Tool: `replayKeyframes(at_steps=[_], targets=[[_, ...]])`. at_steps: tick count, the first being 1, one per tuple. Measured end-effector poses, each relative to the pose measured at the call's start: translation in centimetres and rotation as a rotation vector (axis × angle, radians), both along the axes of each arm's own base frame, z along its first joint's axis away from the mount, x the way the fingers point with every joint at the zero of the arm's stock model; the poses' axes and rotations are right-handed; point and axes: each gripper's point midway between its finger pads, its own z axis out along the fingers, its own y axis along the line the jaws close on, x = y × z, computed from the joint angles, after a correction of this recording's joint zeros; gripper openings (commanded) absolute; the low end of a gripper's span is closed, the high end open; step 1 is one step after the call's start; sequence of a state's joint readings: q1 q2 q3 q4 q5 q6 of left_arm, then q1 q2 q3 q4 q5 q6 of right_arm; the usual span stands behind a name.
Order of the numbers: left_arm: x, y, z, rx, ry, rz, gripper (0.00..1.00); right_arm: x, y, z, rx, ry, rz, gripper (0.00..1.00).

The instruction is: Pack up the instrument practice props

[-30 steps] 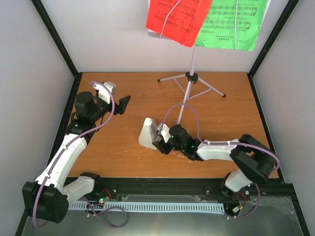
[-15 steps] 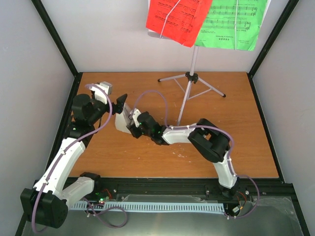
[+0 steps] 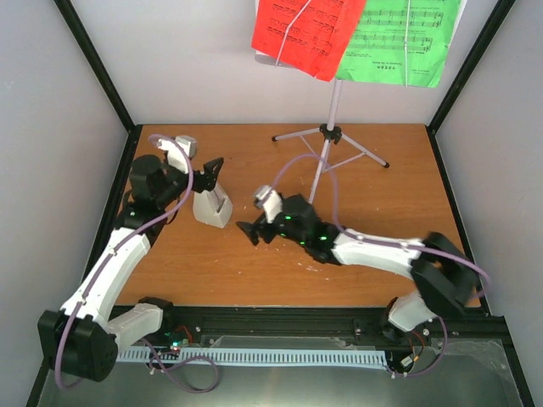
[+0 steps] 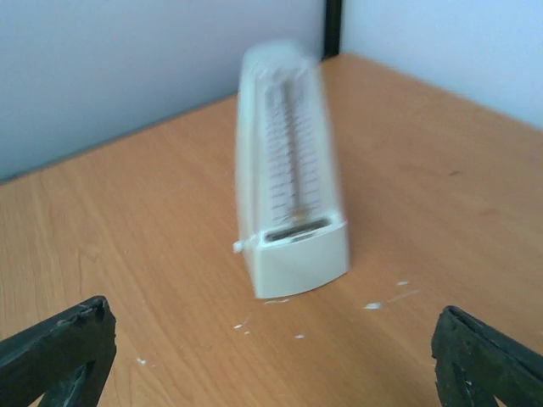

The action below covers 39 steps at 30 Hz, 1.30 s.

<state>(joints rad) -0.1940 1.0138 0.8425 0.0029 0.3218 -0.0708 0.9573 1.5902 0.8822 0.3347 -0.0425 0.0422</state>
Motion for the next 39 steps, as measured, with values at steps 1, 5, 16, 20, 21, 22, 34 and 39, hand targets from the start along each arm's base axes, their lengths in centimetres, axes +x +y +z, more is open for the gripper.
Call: replayKeyframes(at_steps=[1,5,16,20,21,22,34,39], targets=[[0.3,-0.7,0.0,-0.006,0.015,-0.02,0.89,-0.3,-1.3,1.4,0.025,-0.015,-0.01,1.0],[-0.3,-7.0,2.2,-0.013,0.005,-0.166,0.91,1.0,-8.2,5.8,0.121,-0.052,-0.137,1.0],[4.2,-23.0,-1.8,-0.111,0.255,-0.451,0.87,4.6,-25.5,10.3,0.27,-0.045,-0.617,1.0],[5.4,-25.9,-8.1,-0.096,0.439,-0.466,0.83,6.2,-32.4,6.7,0.281,0.069,-0.803,1.0],[5.7,-26.3,-9.3,-0.095,0.473,-0.465,0.82,6.3,-33.8,5.9,0.288,0.094,-0.842,1.0],[5.9,-26.7,-10.2,-0.095,0.498,-0.465,0.81,6.2,-35.2,5.0,0.295,0.127,-0.88,1.0],[9.7,-31.0,-10.9,-0.128,0.517,-0.534,0.5,5.4,-36.3,1.3,0.32,0.284,-0.884,1.0],[10.9,-31.9,-11.6,-0.122,0.519,-0.534,0.33,5.2,-36.0,1.4,0.323,0.291,-0.869,1.0]])
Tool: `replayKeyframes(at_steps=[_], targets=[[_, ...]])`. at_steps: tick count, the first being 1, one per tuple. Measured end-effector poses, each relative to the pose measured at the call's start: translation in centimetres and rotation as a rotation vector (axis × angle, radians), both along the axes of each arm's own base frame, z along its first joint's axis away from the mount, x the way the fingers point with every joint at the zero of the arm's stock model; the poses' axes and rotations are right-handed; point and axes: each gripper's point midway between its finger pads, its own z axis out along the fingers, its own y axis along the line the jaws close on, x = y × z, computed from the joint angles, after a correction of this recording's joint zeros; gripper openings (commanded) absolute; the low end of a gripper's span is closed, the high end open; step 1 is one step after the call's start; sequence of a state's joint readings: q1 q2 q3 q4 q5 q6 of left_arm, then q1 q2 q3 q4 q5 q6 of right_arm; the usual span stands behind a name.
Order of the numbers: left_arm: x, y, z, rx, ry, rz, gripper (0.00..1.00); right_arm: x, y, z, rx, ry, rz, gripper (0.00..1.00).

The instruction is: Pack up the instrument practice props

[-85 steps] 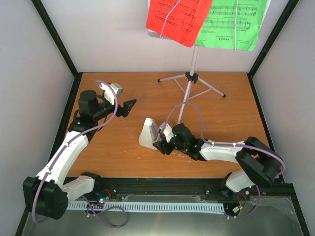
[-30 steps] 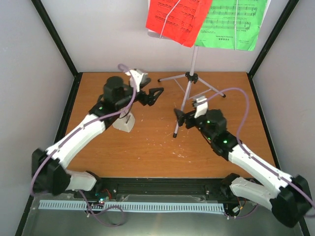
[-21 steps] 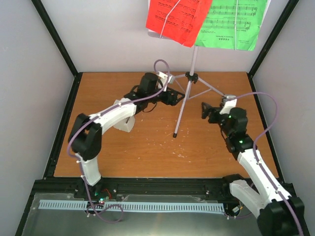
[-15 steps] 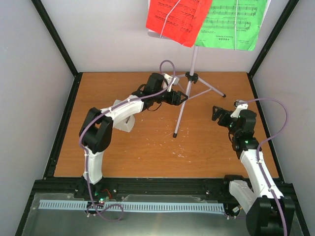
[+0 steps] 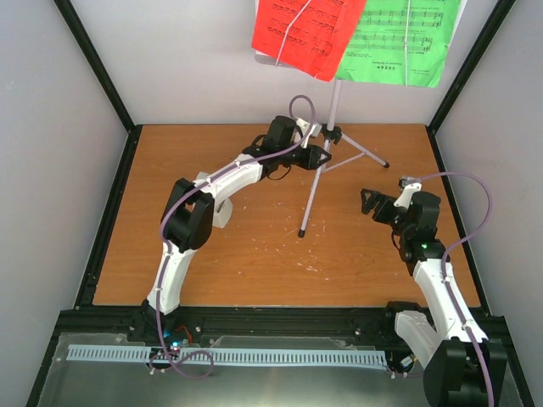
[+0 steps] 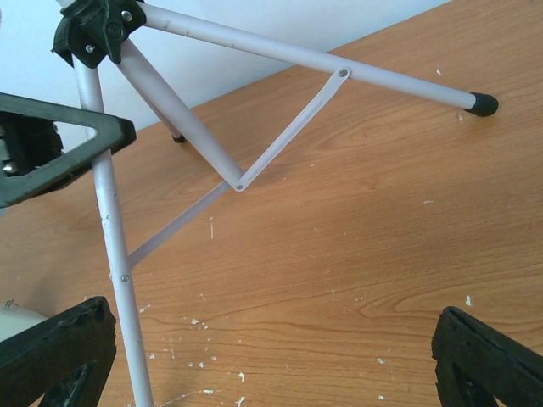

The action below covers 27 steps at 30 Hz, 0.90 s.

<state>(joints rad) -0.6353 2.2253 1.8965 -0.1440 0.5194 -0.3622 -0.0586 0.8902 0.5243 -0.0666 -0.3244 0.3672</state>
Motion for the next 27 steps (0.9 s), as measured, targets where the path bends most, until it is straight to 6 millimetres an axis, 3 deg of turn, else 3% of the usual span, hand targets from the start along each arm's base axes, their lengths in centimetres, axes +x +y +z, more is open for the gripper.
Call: replayKeyframes(at_steps=[5,8,14,25,27], targets=[[-0.1,0.0,-1.0,0.021,0.013,-0.01,0.13,-0.4,0.3,0.6,0.006,-0.015,0.016,1.0],[-0.3,0.0,-0.9,0.027,0.001,-0.018,0.06,-0.8,0.6,1.1,0.012,-0.026,0.032,1.0],[-2.8,2.0,-1.1,0.039,0.007,-0.016,0.04,-1.5,0.5,2.1,0.002,-0.039,0.028,1.0],[-10.3,7.2,-1.4,0.054,0.031,-0.03,0.03,-3.1,2.3,3.8,0.058,-0.077,0.122,1.0],[-11.6,8.1,-1.5,0.057,0.035,-0.03,0.07,-3.4,2.6,3.8,0.069,-0.072,0.133,1.0]])
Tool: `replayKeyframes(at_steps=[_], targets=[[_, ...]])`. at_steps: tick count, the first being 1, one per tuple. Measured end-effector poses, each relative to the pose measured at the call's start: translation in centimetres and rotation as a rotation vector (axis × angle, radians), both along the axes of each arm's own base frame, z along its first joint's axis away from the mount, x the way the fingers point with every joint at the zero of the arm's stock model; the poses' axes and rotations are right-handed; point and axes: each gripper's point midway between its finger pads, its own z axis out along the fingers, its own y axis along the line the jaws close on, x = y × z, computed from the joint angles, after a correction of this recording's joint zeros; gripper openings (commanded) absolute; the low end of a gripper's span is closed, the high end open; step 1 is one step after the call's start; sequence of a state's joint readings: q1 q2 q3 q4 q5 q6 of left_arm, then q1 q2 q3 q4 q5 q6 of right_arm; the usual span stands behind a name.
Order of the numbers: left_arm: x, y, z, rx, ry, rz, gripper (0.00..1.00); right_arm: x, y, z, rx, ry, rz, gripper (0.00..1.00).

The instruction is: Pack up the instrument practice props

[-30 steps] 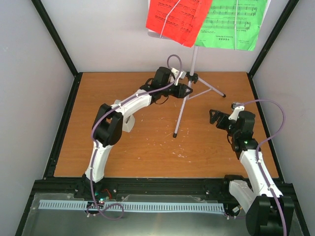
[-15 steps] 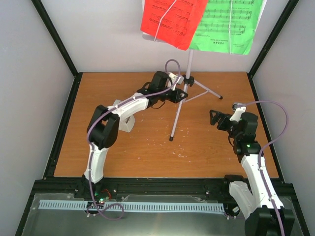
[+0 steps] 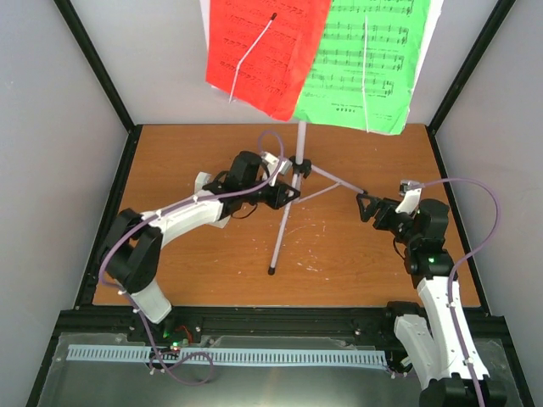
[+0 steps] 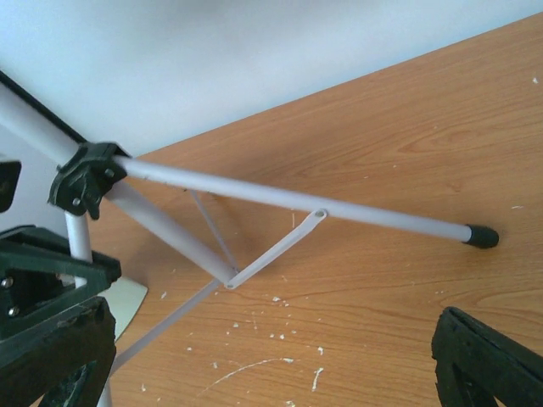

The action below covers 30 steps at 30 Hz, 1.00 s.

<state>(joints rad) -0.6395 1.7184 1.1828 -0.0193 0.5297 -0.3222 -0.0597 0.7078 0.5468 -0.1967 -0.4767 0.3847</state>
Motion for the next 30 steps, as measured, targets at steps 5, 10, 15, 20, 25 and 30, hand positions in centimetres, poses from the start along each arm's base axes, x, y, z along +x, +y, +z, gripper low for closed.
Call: replayKeyframes(at_steps=[5,10,15,20,25,30], targets=[[-2.6,1.9,-0.2,0.012,0.024,0.006,0.66,-0.9,0.4,0.2,0.032,0.001,0.016,1.0],[-3.2,2.8,0.3,0.033,0.023,0.028,0.93,-1.8,0.5,1.3,0.037,-0.032,0.018,1.0],[-3.6,4.5,4.1,0.018,-0.109,0.071,0.99,-2.7,0.1,7.6,0.004,-0.154,-0.004,1.0],[-3.4,9.2,8.3,-0.01,-0.268,0.243,1.0,-4.3,-0.3,16.9,-0.006,-0.327,-0.036,0.98],[-1.5,16.6,8.9,-0.028,-0.279,0.449,1.0,-5.7,-0.6,21.4,0.015,-0.386,-0.067,0.92],[-1.6,20.2,11.3,-0.058,-0.317,0.535,0.99,-7.6,-1.1,24.9,0.061,-0.453,-0.111,0.86]])
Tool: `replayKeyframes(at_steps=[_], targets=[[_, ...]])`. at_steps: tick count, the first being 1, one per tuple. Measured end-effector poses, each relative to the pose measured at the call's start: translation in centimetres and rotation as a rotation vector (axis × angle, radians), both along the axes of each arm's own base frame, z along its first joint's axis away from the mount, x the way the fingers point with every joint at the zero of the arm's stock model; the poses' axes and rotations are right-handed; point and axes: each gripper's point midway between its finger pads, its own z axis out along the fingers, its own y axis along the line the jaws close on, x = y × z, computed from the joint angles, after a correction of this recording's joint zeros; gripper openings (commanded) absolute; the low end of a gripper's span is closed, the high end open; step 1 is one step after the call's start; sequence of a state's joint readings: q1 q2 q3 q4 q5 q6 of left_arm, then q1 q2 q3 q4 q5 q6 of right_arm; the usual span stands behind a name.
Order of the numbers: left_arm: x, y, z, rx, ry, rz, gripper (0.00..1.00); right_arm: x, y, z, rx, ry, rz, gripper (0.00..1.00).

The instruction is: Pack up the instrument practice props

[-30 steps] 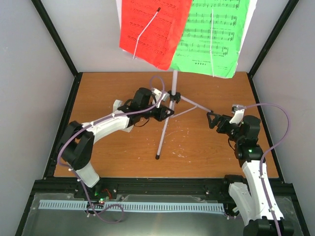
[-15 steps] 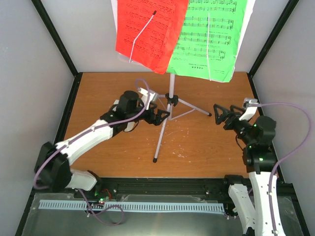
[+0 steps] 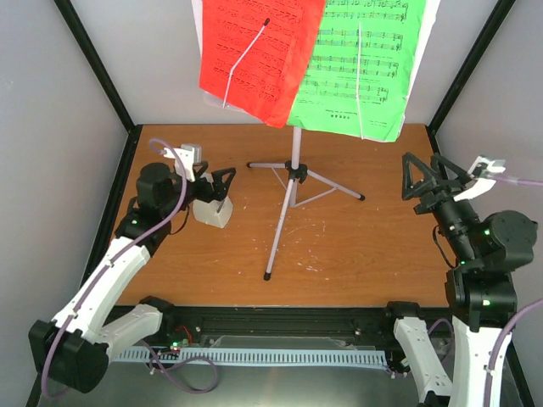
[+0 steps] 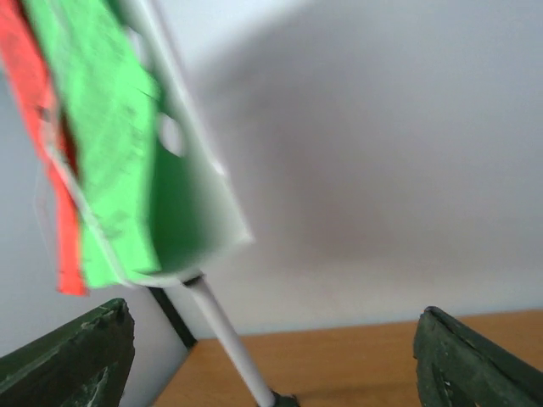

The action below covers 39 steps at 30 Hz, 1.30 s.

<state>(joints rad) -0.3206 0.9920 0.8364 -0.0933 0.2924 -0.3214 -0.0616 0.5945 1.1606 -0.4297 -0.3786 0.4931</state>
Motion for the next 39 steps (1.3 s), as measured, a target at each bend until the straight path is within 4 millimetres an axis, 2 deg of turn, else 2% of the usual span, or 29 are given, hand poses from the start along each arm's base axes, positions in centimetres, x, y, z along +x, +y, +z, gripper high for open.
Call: replayKeyframes(at_steps=[4,7,9,12,16,21,27,34,39], targets=[[-1.3,0.1,4.5,-0.015,-0.087,-0.021,0.99,-2.1,1.7,4.1,0.028,-0.076,0.112,0.78],[-1.7,1.0,8.2,-0.002,-0.166,0.016,1.0,-2.5,2.9,7.0,0.017,-0.101,0.187,0.74],[-1.9,1.9,10.1,0.015,-0.212,0.062,0.99,-2.4,3.5,8.0,0.01,-0.099,0.232,0.71],[-2.2,2.6,10.8,0.032,-0.233,0.092,0.99,-2.4,4.4,8.1,0.008,-0.077,0.297,0.65],[-2.5,2.9,11.1,0.041,-0.23,0.098,1.0,-2.3,5.6,7.9,0.03,-0.039,0.393,0.51],[-2.4,3.7,11.7,0.051,-0.243,0.145,0.99,-1.2,5.8,7.2,0.052,0.007,0.418,0.47],[-2.5,3.9,11.5,0.059,-0.232,0.155,1.0,-0.6,5.6,6.7,0.052,0.028,0.404,0.47],[-2.7,3.9,12.1,0.07,-0.25,0.151,0.99,0.3,5.2,6.2,0.035,0.04,0.372,0.37],[-3.2,3.5,13.9,0.059,-0.283,0.117,0.99,1.8,5.2,5.6,0.028,0.072,0.375,0.33]])
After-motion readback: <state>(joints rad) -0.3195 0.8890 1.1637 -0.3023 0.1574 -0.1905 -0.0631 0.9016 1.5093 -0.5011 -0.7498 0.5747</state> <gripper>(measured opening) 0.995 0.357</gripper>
